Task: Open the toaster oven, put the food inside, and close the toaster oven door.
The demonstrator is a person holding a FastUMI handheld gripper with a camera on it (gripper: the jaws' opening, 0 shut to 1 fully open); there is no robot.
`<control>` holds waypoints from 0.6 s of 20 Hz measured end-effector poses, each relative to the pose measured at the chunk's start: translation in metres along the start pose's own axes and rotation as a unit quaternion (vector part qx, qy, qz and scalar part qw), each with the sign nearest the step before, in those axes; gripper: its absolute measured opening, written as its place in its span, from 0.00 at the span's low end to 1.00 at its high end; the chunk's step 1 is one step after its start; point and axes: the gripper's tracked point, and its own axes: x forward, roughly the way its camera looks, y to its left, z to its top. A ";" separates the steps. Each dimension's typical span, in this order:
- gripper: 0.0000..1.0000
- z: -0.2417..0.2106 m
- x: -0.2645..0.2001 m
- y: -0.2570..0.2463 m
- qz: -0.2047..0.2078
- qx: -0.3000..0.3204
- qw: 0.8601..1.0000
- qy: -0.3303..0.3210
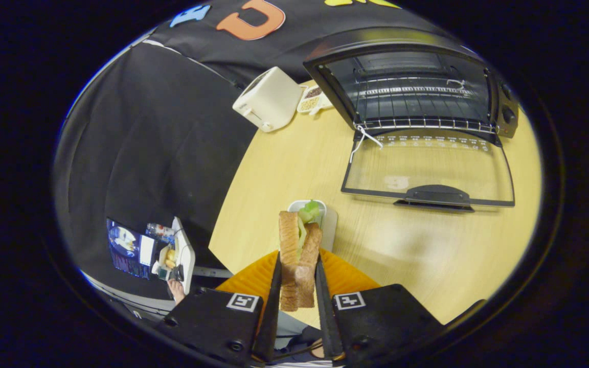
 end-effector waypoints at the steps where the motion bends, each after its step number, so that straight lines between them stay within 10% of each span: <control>1: 0.39 -0.001 -0.003 0.002 0.010 -0.001 1.000 -0.006; 12: 0.39 0.057 -0.051 -0.040 0.116 0.171 0.971 -0.119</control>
